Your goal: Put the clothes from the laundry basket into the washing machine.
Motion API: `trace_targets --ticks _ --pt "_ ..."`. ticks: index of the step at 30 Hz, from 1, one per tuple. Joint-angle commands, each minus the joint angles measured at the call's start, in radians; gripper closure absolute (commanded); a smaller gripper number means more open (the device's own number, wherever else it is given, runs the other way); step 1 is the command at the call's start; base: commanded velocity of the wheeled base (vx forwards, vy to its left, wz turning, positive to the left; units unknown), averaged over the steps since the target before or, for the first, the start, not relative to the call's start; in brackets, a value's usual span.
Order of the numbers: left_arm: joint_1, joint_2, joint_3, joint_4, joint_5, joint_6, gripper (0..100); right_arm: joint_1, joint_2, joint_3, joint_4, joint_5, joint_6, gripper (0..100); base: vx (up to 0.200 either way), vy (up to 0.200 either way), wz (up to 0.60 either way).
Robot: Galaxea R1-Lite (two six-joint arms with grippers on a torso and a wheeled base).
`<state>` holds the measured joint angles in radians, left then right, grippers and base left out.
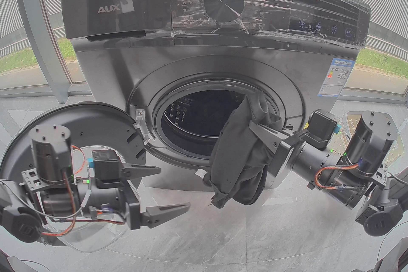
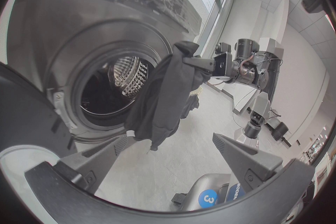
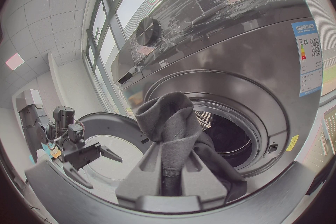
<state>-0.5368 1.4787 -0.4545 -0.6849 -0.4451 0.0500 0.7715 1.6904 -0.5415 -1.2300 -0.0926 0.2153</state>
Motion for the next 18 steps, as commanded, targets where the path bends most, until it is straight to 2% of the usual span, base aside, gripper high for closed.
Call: trace_targets --ticks 1,2,3,5,6,7,8,9,11,15,18 --pt "-0.058 0.172 -0.079 -0.013 0.031 -0.013 0 -0.017 0.046 -0.029 -0.002 -0.024 0.001 100 0.0 0.0 0.0" --pt "-0.058 0.172 -0.079 -0.013 0.031 -0.013 0 -0.017 0.046 -0.029 -0.002 -0.024 0.001 100 0.0 0.0 0.0" --pt "-0.071 0.209 -0.119 -0.018 0.092 -0.016 0 -0.017 0.048 -0.038 -0.002 -0.038 0.006 100 0.0 0.0 0.0" --pt "-0.083 0.238 -0.142 -0.036 0.123 -0.024 0 -0.017 0.049 -0.043 0.0 -0.041 0.018 100 0.0 0.0 0.0" --pt "-0.083 0.238 -0.142 -0.036 0.123 -0.024 0 -0.017 0.049 -0.043 0.0 -0.041 0.018 100 0.0 0.0 0.0" --pt "-0.095 0.268 -0.162 -0.065 0.149 -0.042 0 -0.017 0.049 -0.043 0.0 -0.041 0.022 100 0.0 0.0 0.0" --pt "-0.097 0.276 -0.167 -0.074 0.16 -0.047 0 -0.017 0.048 -0.043 0.0 -0.041 0.022 100 0.0 0.0 0.0" --pt "-0.101 0.318 -0.181 -0.119 0.218 -0.055 0 -0.017 0.048 -0.043 0.0 -0.042 0.022 100 0.0 0.0 0.0" --pt "-0.107 0.348 -0.187 -0.154 0.258 -0.056 0 -0.02 0.048 -0.043 0.0 -0.042 0.022 100 0.0 0.0 0.0" --pt "-0.129 0.402 -0.185 -0.202 0.313 -0.056 0 -0.021 0.048 -0.052 0.001 -0.042 0.022 100 0.0 0.0 0.0" --pt "-0.143 0.423 -0.19 -0.206 0.333 -0.056 0 -0.021 0.049 -0.058 0.001 -0.042 0.022 100 0.0 0.0 0.0"
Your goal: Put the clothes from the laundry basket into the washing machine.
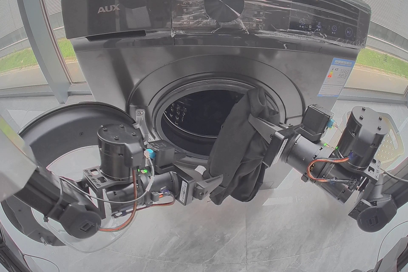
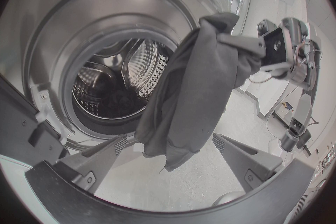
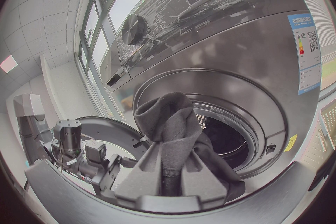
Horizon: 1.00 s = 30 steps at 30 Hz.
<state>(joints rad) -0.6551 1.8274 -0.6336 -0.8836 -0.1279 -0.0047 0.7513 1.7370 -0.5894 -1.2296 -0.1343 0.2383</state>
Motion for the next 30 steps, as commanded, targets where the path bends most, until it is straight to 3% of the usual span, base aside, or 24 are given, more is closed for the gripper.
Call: trace_targets --ticks 1,22,23,30 --pt "-0.026 0.075 -0.012 -0.008 0.016 -0.001 0 0.0 0.003 -0.01 0.001 -0.001 -0.001 100 0.0 0.0 0.0" --pt "-0.024 0.23 -0.074 -0.09 0.025 -0.017 0 0.014 -0.001 0.0 0.001 -0.002 0.015 100 0.0 0.0 0.0" --pt "-0.024 0.24 -0.08 -0.097 0.034 -0.017 100 0.014 -0.001 0.002 0.001 -0.002 0.015 100 0.0 0.0 0.0" --pt "-0.034 0.228 -0.04 -0.17 0.05 -0.017 100 0.011 0.001 0.016 -0.001 -0.001 0.015 100 0.0 0.0 0.0"
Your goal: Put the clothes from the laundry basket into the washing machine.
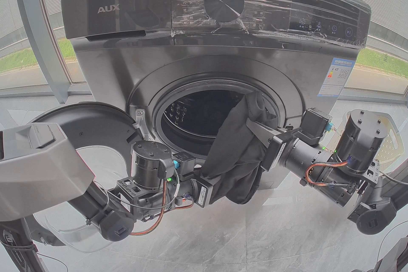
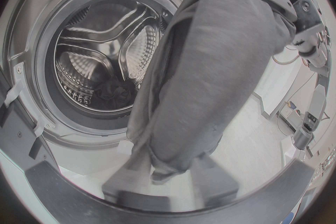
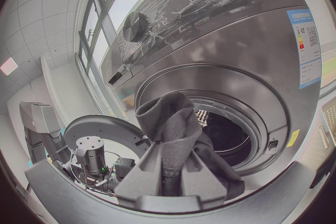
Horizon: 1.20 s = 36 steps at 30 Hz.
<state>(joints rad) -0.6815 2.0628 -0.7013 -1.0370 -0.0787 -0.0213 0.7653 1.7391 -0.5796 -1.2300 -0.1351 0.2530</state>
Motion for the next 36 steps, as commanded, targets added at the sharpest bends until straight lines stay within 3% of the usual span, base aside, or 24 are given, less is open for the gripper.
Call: trace_targets --ticks 1,13,14,20,27,36 --pt "-0.012 -0.013 0.04 -0.028 0.0 0.0 100 -0.003 0.0 0.006 0.0 0.0 0.0 100 0.0 0.0 0.0" --pt "-0.035 -0.079 0.138 -0.184 -0.013 0.001 100 -0.015 0.008 0.033 0.0 0.011 0.0 100 0.0 0.0 0.0" --pt "-0.035 -0.082 0.138 -0.204 -0.015 0.0 100 -0.014 0.008 0.033 -0.002 0.014 0.0 0 0.0 0.0 0.0" --pt "-0.033 -0.082 0.134 -0.299 -0.023 -0.002 100 -0.027 0.023 0.056 0.017 0.014 0.042 0 0.0 0.0 0.0" --pt "-0.035 -0.084 0.118 -0.321 -0.021 -0.005 100 -0.031 0.043 0.153 0.037 0.014 0.032 0 0.0 0.0 0.0" --pt "-0.024 -0.084 0.017 -0.322 -0.003 -0.032 100 -0.029 0.042 0.236 0.084 0.014 0.011 0 0.0 0.0 0.0"
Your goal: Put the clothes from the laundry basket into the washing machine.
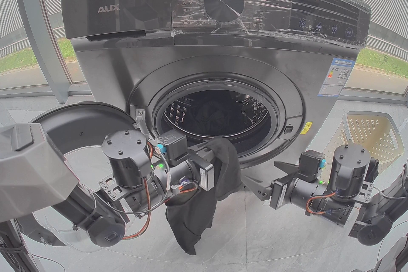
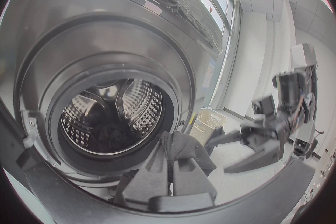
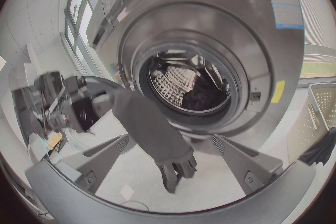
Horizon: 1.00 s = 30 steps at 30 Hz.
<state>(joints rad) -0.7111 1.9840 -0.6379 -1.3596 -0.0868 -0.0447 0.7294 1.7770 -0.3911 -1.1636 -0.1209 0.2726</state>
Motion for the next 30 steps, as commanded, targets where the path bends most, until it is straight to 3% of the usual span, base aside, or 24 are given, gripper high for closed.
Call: trace_targets --ticks 1,11,26,30 --pt "0.005 -0.005 -0.052 0.002 0.006 -0.011 100 0.008 0.005 0.055 0.019 0.001 -0.016 0 0.0 0.0 0.0" --pt "-0.007 -0.007 -0.054 0.002 0.002 -0.011 100 0.015 0.019 0.047 0.007 0.017 -0.042 0 0.0 0.0 0.0" --pt "-0.044 -0.034 -0.04 0.0 -0.007 -0.011 100 -0.021 0.162 -0.141 -0.016 0.02 -0.058 0 0.0 0.0 0.0" --pt "-0.051 -0.037 -0.04 0.0 -0.007 -0.011 100 -0.018 0.206 -0.177 -0.071 0.046 -0.065 0 0.0 0.0 0.0"
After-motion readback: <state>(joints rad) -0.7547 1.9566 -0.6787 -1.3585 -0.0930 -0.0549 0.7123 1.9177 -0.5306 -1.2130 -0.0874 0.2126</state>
